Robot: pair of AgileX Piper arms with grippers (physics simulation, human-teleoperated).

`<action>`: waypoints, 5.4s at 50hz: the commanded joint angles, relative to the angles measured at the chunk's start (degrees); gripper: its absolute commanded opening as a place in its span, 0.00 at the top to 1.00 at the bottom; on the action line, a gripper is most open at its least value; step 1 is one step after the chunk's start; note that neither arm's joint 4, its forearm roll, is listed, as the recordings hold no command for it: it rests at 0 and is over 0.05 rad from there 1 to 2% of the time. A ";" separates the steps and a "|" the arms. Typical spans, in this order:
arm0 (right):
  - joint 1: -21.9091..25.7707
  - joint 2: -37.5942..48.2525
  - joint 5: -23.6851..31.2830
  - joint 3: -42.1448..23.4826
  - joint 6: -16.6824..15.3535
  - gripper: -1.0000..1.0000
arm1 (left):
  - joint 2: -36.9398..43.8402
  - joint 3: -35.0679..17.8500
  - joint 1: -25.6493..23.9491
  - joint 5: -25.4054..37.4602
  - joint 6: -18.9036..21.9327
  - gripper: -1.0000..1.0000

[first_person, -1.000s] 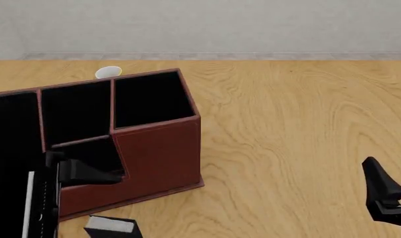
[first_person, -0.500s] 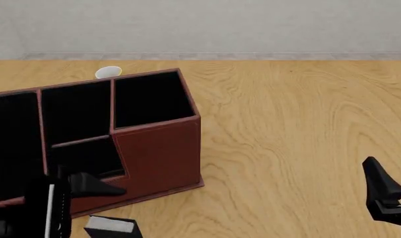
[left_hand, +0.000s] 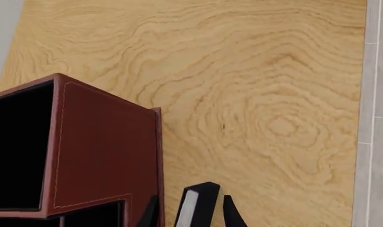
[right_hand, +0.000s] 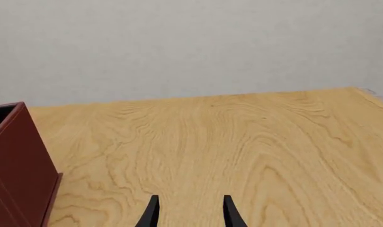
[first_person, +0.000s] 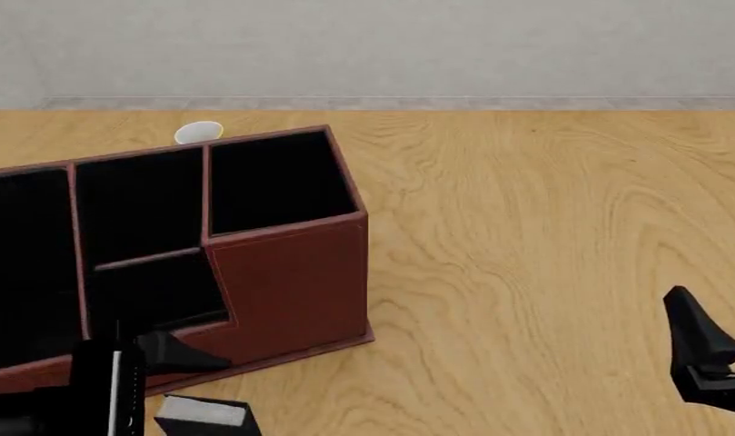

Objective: Pick up the book and place it in the left compartment of the caddy.

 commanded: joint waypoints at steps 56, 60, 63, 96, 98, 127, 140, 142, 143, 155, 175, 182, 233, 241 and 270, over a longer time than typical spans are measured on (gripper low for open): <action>0.12 0.96 -0.54 0.03 -0.64 0.00 | 5.25 8.46 4.02 -11.26 -0.86 0.00; 0.25 1.53 -0.91 0.03 -0.80 0.00 | 5.61 8.92 3.83 -11.99 -1.21 0.00; 0.29 1.85 -1.12 0.02 -0.88 0.00 | 5.64 9.09 3.80 -12.15 -1.28 0.00; 0.53 6.41 -5.09 0.03 -0.76 0.00 | 7.30 11.45 4.26 -15.20 -2.38 0.00; 0.53 6.35 -5.05 0.03 -0.75 0.00 | 7.42 11.60 4.54 -15.47 -2.06 0.00; 0.44 6.49 -5.27 0.04 -0.45 0.00 | 8.61 13.37 5.99 -17.20 -1.39 0.00; 0.06 5.72 -4.64 0.03 -0.56 0.00 | 5.36 9.83 5.42 -16.40 -4.96 1.00; 0.00 5.67 -4.58 0.04 -0.53 0.00 | 4.98 8.99 5.42 -16.00 -5.51 1.00; 0.00 5.73 -4.64 0.04 -0.54 0.00 | 4.66 8.93 5.48 -16.12 -5.31 1.00; 0.05 6.27 -5.11 0.02 -0.68 0.00 | -0.12 3.39 3.76 -12.71 -8.89 1.00; 0.29 5.92 -4.75 0.02 -0.27 0.00 | -7.94 -9.08 -3.59 -2.94 -16.93 1.00; 0.25 5.49 -4.51 0.04 -0.09 0.00 | -11.67 -13.25 -3.18 -1.46 -17.22 1.00; -0.47 4.45 -3.93 0.03 0.79 0.00 | -18.87 -23.64 40.13 -14.21 -22.55 1.00; -0.41 4.47 -3.88 0.03 0.82 0.00 | -14.65 -24.58 46.49 -13.74 -21.68 1.00; -0.18 4.97 -4.15 0.03 0.97 0.00 | -0.25 -30.51 67.51 -10.20 -25.67 1.00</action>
